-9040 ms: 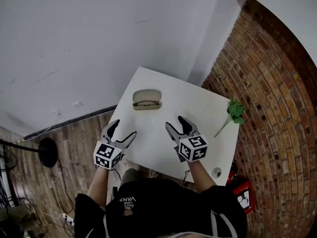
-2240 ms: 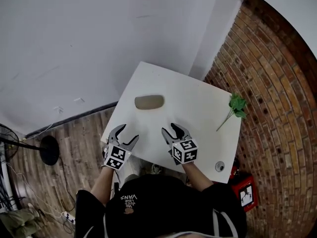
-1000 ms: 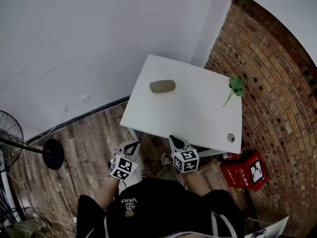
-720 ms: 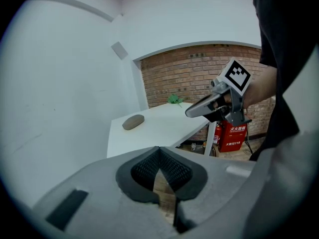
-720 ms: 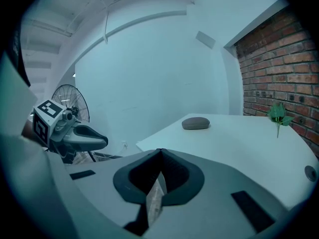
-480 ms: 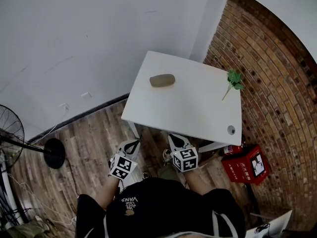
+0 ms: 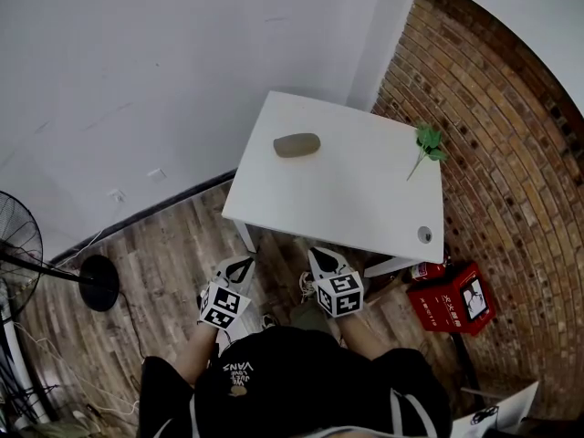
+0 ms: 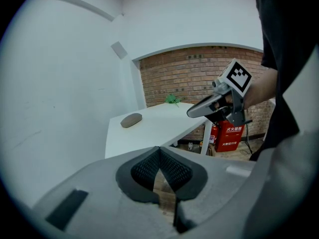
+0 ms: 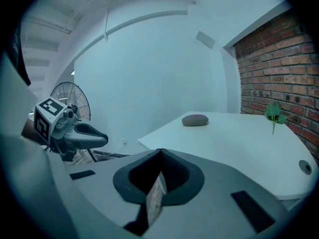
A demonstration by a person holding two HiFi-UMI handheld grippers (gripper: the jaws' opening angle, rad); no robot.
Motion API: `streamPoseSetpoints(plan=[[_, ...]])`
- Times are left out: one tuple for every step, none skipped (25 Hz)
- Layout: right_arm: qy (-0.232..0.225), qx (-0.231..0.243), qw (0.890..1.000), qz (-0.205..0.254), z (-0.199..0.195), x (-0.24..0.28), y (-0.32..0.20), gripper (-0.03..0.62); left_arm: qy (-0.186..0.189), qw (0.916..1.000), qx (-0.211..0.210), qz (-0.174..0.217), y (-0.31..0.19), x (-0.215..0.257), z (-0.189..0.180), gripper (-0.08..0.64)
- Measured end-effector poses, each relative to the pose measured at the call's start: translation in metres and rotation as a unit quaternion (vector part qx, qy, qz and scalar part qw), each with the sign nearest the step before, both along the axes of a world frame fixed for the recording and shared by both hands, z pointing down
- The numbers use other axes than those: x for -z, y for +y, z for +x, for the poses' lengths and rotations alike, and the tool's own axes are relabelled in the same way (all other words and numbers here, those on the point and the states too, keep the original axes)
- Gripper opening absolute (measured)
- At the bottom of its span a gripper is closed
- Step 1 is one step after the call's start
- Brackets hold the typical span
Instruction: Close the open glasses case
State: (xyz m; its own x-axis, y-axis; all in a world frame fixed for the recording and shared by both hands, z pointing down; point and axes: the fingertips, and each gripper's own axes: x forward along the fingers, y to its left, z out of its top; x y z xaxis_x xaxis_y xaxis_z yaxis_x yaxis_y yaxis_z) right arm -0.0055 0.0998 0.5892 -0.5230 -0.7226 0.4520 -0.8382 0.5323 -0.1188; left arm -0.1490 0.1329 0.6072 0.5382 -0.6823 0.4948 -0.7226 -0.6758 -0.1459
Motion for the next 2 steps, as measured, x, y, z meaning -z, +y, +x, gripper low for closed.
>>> streamPoseSetpoints(plan=[[0.0, 0.0, 1.0, -0.001, -0.0006, -0.0001, -0.0004, -0.002, 0.0, 1.0, 0.0, 0.001, -0.0011, 0.0003, -0.0007, 0.003], [0.0, -0.001, 1.0, -0.001, -0.0012, -0.0002, -0.0009, -0.002, 0.0, 1.0, 0.0, 0.002, -0.0022, 0.0006, -0.0013, 0.003]])
